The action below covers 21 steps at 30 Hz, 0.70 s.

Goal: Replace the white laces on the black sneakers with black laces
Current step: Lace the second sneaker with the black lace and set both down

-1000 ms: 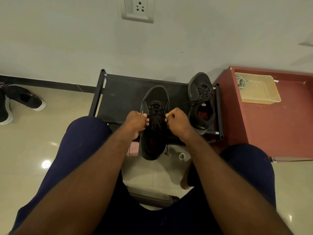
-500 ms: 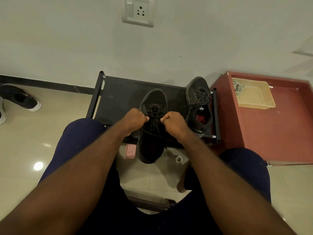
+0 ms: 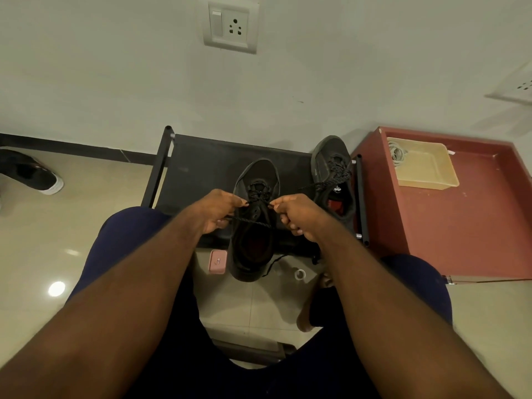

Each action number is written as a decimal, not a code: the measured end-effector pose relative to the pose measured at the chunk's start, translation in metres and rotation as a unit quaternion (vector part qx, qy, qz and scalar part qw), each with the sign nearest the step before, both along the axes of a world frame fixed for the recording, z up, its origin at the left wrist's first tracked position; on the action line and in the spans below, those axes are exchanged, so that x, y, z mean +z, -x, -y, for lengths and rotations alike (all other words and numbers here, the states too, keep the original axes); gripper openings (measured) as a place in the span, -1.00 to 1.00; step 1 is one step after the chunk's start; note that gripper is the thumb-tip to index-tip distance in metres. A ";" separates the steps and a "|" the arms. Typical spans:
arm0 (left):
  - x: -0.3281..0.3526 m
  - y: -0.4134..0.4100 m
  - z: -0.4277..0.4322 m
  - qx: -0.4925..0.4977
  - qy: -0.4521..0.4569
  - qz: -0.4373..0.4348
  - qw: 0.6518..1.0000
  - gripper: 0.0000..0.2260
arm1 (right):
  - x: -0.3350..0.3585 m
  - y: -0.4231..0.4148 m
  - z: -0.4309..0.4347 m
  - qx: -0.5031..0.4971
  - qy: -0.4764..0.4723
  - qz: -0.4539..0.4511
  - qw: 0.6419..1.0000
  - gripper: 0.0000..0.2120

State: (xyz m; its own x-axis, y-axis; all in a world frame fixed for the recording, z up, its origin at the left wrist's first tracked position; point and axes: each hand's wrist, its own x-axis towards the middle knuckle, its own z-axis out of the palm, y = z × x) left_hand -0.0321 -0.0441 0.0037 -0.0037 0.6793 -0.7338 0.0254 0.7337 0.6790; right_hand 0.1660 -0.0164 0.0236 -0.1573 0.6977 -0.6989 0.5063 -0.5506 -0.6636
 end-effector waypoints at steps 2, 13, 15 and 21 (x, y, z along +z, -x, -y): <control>0.000 -0.007 -0.002 0.050 -0.007 0.024 0.998 -0.81 | 0.001 -0.001 -0.004 0.029 0.011 0.001 1.000 -0.69; 0.017 0.058 -0.023 0.499 -0.139 0.208 0.830 -0.70 | 0.014 0.007 -0.018 -0.185 -0.089 -0.125 0.971 -0.81; 0.017 0.066 -0.021 0.475 -0.144 0.087 0.864 -0.66 | 0.023 0.008 -0.023 -0.187 -0.112 -0.126 0.968 -0.82; 0.007 0.065 -0.011 0.278 -0.204 -0.271 0.899 -0.69 | 0.028 0.011 -0.029 0.077 -0.279 0.176 0.941 -0.92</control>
State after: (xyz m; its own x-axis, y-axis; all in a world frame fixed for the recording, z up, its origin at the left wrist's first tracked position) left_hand -0.0971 -0.0327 0.0103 -0.7079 0.6735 -0.2129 0.1397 0.4289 0.8925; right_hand 0.1554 0.0122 0.0515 -0.1138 0.9594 -0.2581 0.7941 -0.0683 -0.6040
